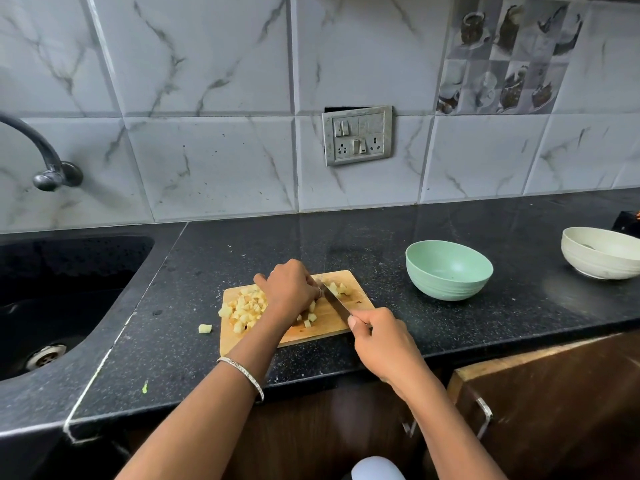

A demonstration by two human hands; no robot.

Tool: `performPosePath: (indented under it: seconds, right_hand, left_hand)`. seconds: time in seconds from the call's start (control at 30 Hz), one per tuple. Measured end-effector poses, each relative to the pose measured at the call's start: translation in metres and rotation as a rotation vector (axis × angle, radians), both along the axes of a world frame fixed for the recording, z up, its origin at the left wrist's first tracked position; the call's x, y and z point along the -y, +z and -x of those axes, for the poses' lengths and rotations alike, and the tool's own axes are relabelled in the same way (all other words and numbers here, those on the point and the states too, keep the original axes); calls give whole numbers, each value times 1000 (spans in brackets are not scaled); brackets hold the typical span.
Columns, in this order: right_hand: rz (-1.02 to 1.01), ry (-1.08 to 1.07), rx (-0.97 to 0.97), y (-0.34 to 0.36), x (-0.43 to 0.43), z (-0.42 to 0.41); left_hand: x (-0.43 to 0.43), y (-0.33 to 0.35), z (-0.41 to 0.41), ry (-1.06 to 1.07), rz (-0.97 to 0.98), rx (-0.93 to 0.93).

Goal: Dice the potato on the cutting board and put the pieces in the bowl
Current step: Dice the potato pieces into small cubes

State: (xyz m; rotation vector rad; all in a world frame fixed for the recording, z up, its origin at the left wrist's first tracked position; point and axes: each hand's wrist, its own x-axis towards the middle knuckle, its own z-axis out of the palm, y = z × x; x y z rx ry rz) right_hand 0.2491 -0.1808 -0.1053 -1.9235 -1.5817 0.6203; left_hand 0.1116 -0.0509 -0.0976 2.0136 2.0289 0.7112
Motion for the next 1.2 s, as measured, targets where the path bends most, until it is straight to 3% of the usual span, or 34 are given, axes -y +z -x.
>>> performPosePath:
  seconds: [0.2, 0.53, 0.73, 1.2]
  right_hand:
    - [-100, -37, -42, -1, -2, -20]
    - [-91, -114, -40, -12, -13, -42]
    - [-57, -85, -11, -18, -15, -46]
    - [-53, -61, -4, -19, -19, -46]
  left_hand:
    - [3, 8, 10, 0, -62, -95]
    - [-1, -3, -18, -357, 31, -51]
    - [-2, -7, -14, -346, -32, 13]
    - [-3, 3, 8, -289, -55, -73]
